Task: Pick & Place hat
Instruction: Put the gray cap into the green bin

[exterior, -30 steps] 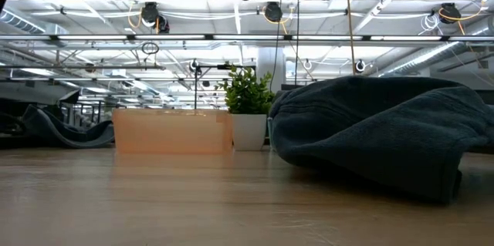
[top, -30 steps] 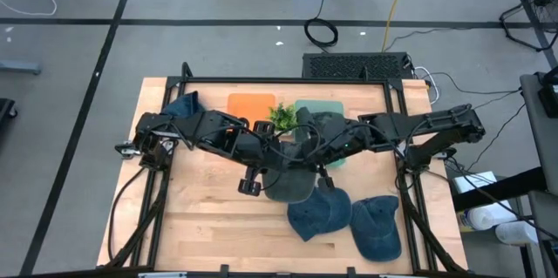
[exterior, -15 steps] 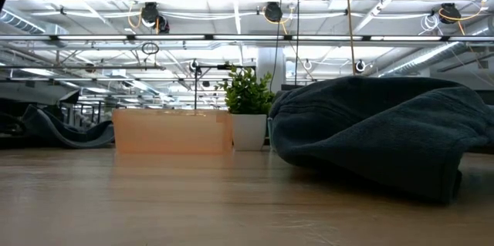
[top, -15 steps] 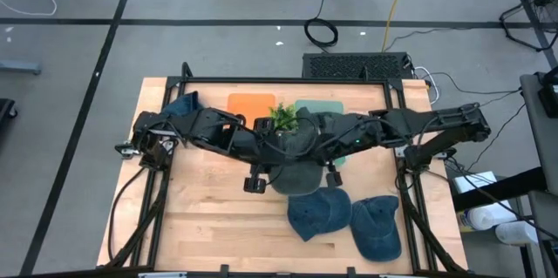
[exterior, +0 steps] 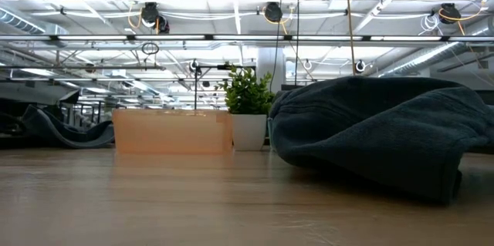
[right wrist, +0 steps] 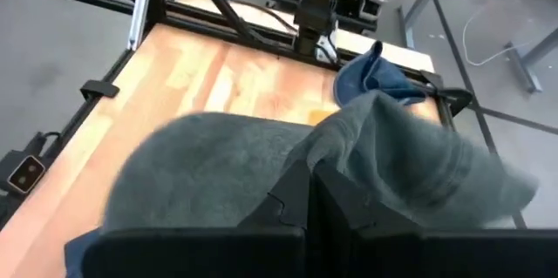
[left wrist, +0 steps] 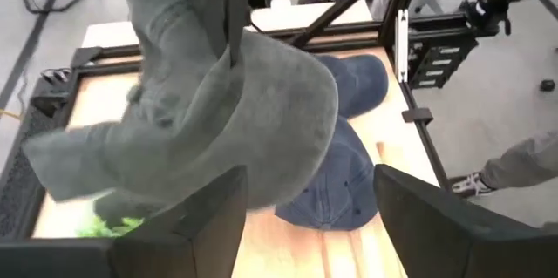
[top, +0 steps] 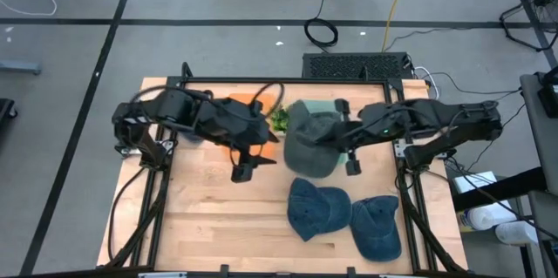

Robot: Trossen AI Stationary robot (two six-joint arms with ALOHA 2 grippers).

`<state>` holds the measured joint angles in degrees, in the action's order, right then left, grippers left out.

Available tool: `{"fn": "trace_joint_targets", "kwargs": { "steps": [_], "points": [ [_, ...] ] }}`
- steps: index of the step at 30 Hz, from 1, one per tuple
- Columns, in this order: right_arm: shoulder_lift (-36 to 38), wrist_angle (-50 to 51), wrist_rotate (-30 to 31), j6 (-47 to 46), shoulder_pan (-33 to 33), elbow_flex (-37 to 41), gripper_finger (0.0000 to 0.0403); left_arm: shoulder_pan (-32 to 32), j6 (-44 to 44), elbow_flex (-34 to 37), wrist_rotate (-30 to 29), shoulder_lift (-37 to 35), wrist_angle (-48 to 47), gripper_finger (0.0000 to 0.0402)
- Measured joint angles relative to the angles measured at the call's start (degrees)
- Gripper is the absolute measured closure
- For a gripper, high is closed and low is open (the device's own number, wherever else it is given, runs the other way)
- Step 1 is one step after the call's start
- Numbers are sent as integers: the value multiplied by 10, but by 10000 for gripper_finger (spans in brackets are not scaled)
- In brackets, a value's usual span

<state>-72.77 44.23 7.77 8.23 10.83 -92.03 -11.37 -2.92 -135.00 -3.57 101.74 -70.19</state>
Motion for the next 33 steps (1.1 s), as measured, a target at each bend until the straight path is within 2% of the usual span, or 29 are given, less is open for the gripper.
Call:
{"fn": "trace_joint_targets", "kwargs": {
  "steps": [5,20,24,30,33],
  "points": [
    [26,10,-1,13,0,0,403,0,-3,0,-6,-26,-1,137],
    [104,38,-3,17,4,0,403,4,-34,0,-23,-77,-4,167],
    [105,53,-6,55,-10,0,403,5,-32,0,-25,-79,0,164],
    [104,56,-80,107,-65,0,403,5,-33,0,-25,-78,1,156],
    [104,55,-98,130,-103,8,403,5,-35,0,-25,-78,3,157]
  ]
}}
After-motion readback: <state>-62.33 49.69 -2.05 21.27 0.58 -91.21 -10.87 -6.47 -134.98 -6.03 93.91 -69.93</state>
